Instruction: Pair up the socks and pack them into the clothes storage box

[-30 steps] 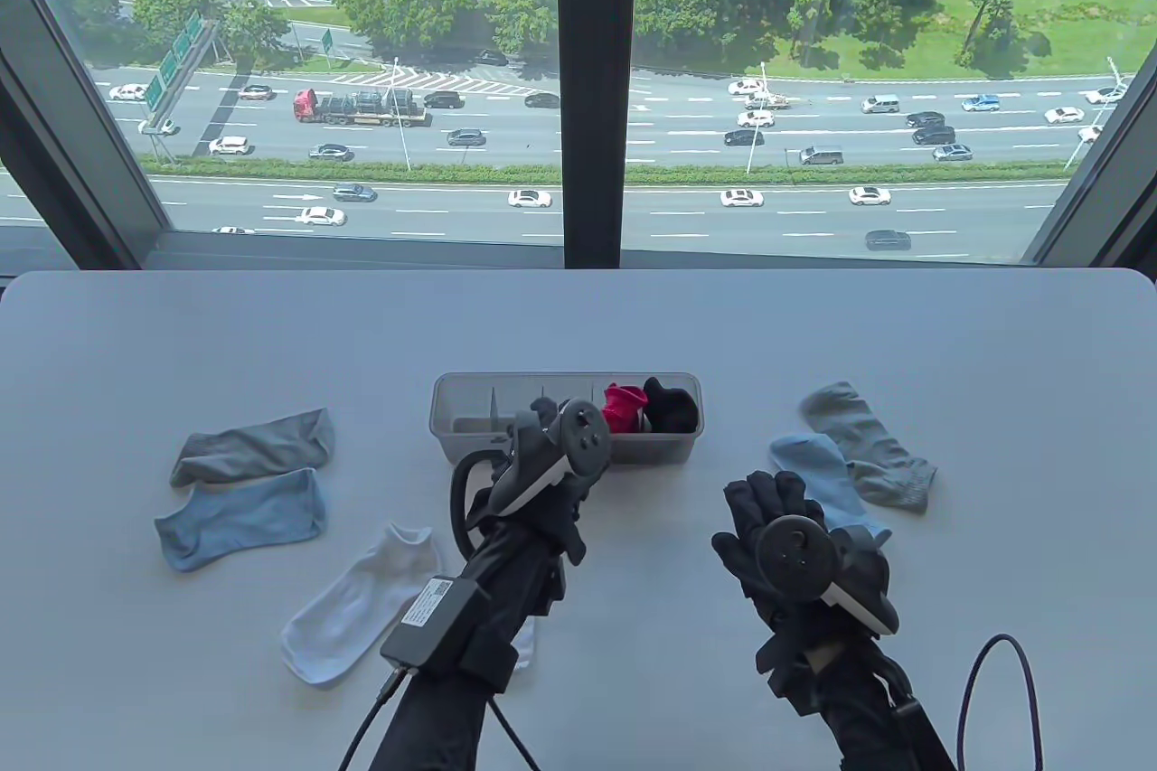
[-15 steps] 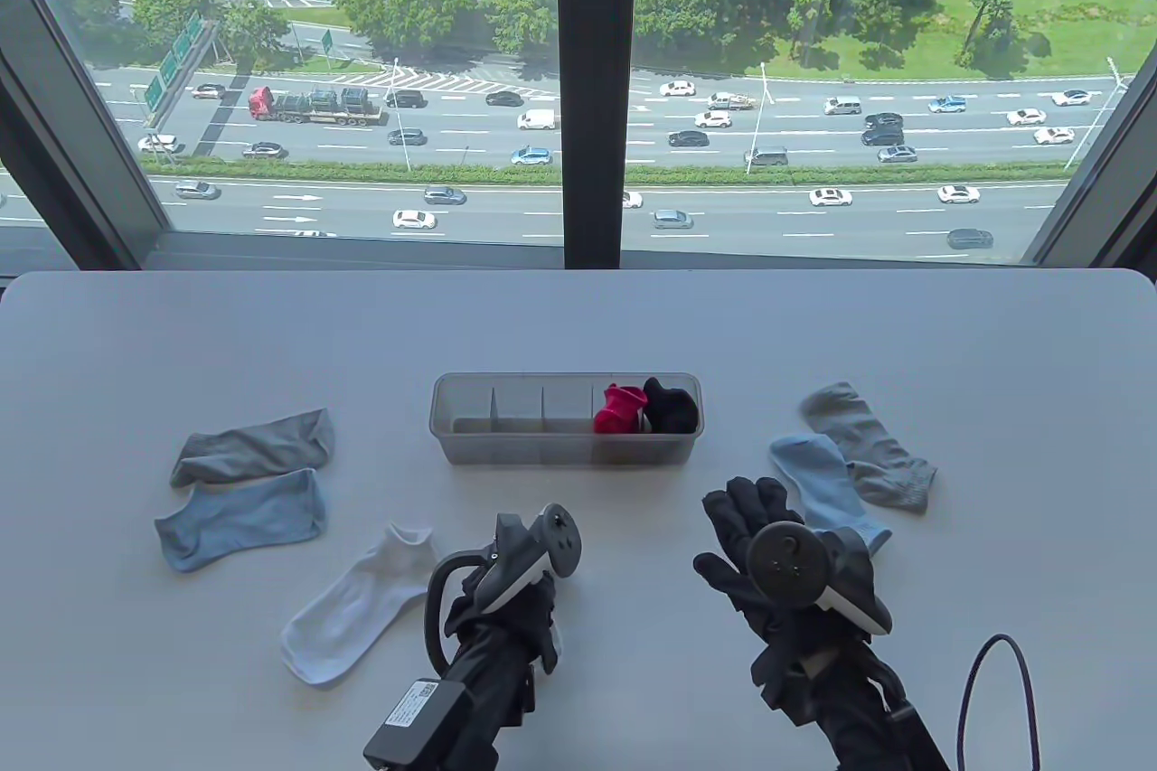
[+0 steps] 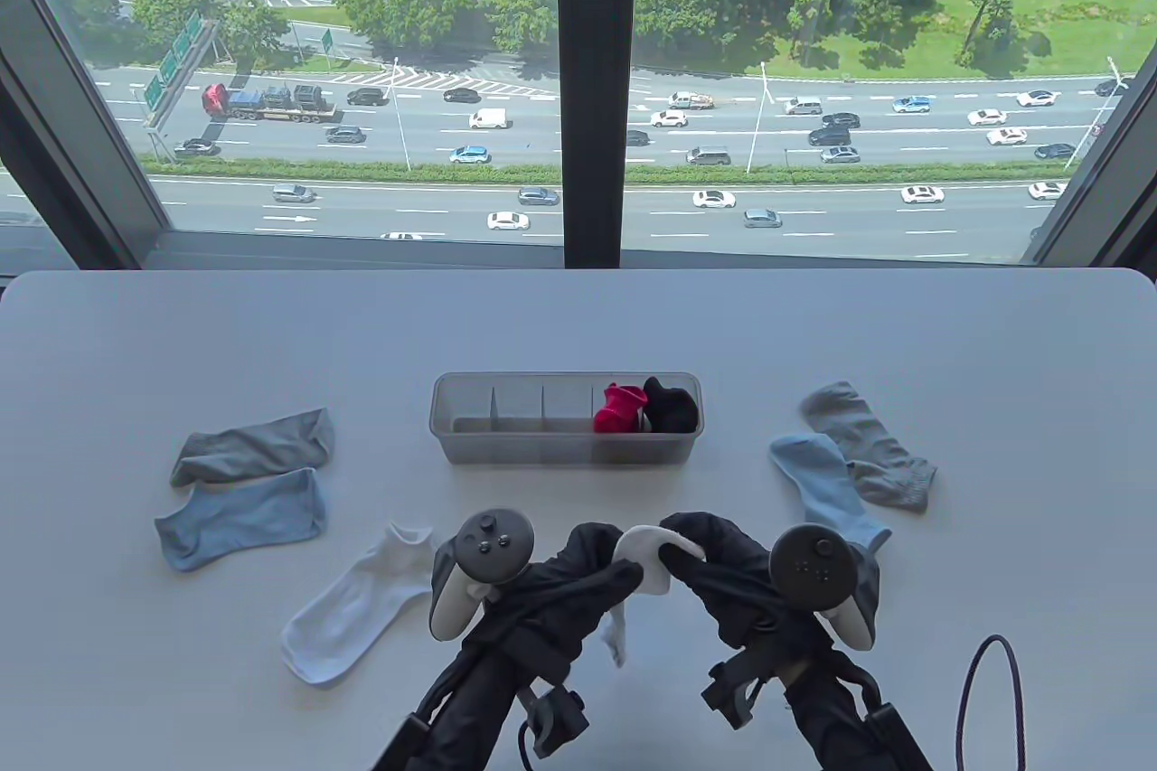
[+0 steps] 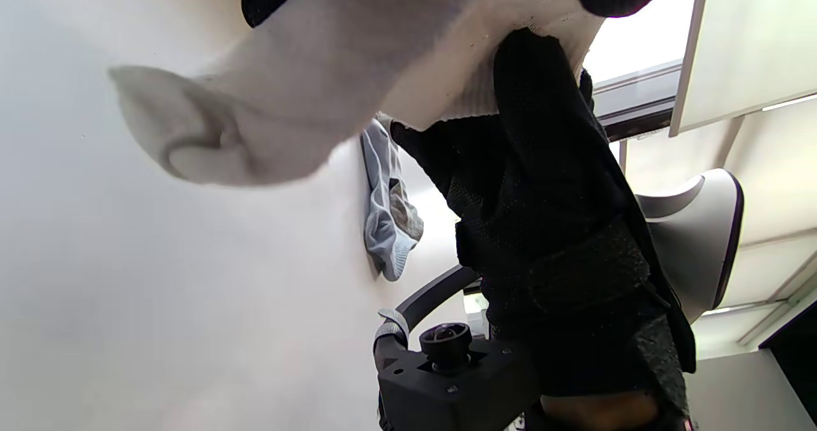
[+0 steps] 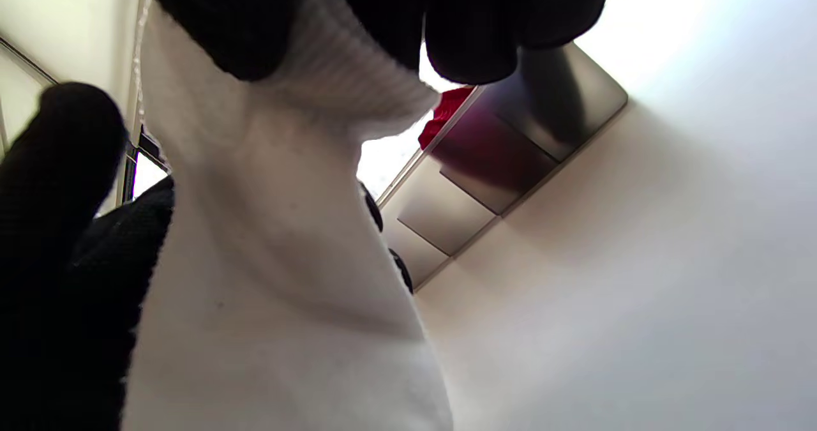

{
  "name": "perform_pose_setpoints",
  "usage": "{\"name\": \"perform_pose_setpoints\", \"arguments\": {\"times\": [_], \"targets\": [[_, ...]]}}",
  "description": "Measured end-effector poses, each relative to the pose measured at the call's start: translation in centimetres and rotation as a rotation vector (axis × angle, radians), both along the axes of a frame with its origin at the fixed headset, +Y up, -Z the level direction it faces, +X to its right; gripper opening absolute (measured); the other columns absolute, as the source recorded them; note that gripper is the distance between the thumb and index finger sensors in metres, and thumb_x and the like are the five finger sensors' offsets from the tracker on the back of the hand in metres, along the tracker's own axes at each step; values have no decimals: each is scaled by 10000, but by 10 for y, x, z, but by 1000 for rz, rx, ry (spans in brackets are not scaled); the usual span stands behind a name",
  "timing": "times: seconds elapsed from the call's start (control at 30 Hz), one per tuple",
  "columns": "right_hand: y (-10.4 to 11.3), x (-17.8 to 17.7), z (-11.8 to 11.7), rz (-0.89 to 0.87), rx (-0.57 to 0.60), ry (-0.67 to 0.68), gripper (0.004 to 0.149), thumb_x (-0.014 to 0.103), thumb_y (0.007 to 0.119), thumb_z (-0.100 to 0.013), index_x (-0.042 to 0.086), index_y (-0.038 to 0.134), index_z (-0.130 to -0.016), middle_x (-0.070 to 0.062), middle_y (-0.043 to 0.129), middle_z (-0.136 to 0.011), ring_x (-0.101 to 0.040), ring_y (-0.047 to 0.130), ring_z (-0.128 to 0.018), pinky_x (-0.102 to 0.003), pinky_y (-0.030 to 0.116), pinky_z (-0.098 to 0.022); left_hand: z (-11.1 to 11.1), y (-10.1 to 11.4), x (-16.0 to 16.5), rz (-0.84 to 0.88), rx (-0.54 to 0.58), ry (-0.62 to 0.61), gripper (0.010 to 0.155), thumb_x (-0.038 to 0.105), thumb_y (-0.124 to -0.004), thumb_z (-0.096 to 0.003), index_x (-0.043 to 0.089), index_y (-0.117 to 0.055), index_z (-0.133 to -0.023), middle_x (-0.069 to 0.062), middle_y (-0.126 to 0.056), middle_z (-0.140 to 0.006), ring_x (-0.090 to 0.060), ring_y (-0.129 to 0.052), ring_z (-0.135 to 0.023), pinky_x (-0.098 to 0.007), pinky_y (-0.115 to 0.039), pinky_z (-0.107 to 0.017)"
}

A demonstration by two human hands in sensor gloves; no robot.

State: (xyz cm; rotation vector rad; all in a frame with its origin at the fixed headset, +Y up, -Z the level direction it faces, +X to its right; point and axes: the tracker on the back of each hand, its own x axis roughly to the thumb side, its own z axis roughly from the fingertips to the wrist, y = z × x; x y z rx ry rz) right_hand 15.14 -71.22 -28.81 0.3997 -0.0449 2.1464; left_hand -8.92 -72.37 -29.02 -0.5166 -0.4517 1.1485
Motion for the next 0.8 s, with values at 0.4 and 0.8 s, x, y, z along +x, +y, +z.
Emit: {"name": "perform_pose_setpoints", "arguments": {"times": [0.4, 0.8], "targets": [[20, 34, 3, -141, 104, -227, 399, 391, 784, -582, 209, 698, -927, -15, 908, -641, -237, 893, -706, -537, 699, -671, -5, -13, 1, -536, 81, 167, 390, 296, -667, -585, 153, -768, -933, -84, -1009, -452, -257, -993, -348, -545, -795, -531], [15, 3, 0, 3, 8, 78, 391, 388, 753, -567, 209, 730, -914, -171, 861, -917, -378, 910, -773, -562, 761, -612, 4, 32, 12, -301, 331, 67, 812, 441, -683, -571, 319, -99, -1121, -90, -117, -1236, -411, -190, -1168, -732, -265, -778]]}}
